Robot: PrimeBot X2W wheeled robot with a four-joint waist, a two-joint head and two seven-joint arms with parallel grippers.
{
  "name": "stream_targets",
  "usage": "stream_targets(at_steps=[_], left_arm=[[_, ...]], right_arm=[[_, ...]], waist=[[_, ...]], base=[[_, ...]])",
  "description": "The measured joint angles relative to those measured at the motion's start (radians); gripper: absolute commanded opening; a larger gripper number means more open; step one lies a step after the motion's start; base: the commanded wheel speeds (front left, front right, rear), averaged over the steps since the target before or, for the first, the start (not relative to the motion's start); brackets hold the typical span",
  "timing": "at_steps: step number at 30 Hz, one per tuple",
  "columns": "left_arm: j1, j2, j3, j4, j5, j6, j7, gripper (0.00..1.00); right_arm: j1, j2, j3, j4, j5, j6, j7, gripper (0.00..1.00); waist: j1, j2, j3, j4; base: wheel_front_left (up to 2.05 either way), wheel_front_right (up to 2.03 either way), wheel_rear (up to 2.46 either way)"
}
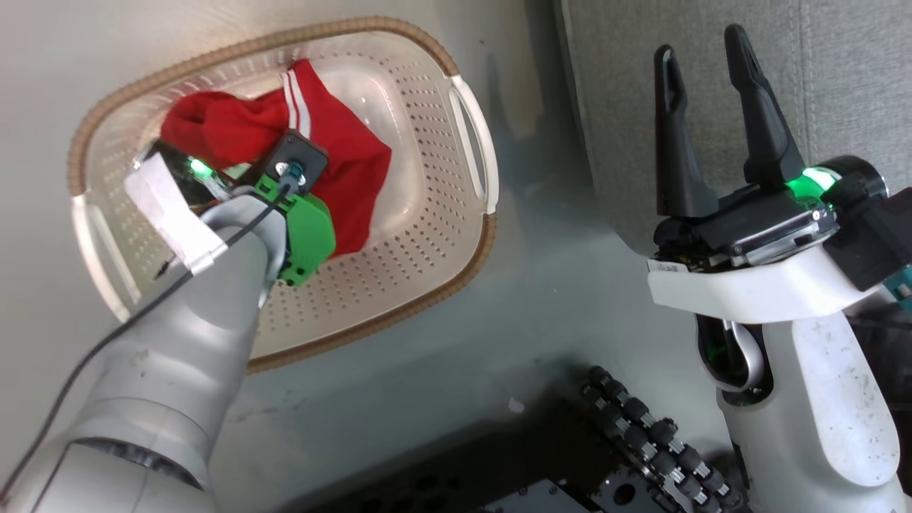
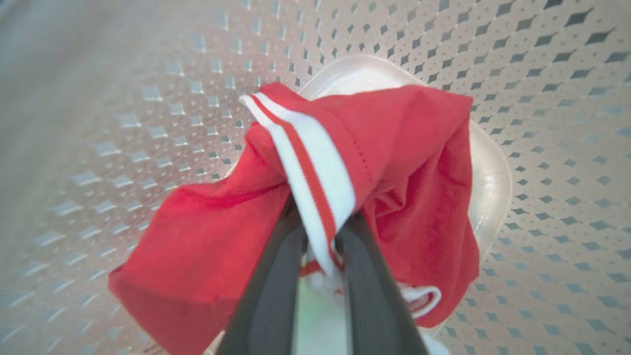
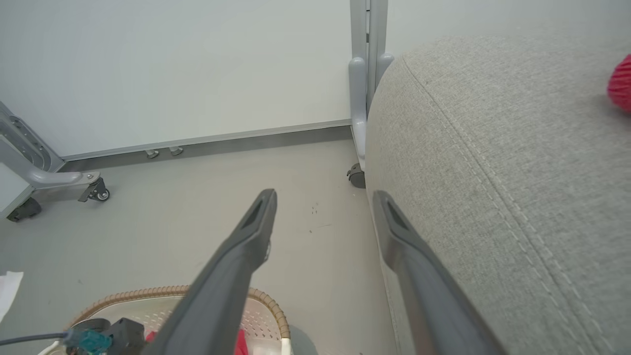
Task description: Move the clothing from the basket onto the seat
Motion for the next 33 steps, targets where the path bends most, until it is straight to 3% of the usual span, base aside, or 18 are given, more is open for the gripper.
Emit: stream_targets(at_steps=[11,16,33], left_arm=[[0.125,-0.033,0.050,-0.170,-0.135,-0.006,-0.064,0.00],[0.221,-0.034,0.062,-0.369,-0.193,0.001,-0.066,0.00],[0.507,-0.008,0.192,-0.947,-0.225,0.021,-0.067,0.00]], right_arm=[[0.073,-0.002,-0.036,0.034,-0.042,0.000,0.000,1.00],[0.115,-0.011,-0.049,0.045,-0.054,0.000,0.000,1.00],[0.249,-0.028,-0.075,0.067,-0.080,0.000,0.033,1.00]], waist=[[-0.0001,0.0000,-0.160,0.057],[-0.0001,0.0000,-0.245,0.085],[-0.0001,0.0000,-0.521,0.181]], base=[[0.00,0.00,0.00],[0.00,0.00,0.00],[0.00,0.00,0.00]])
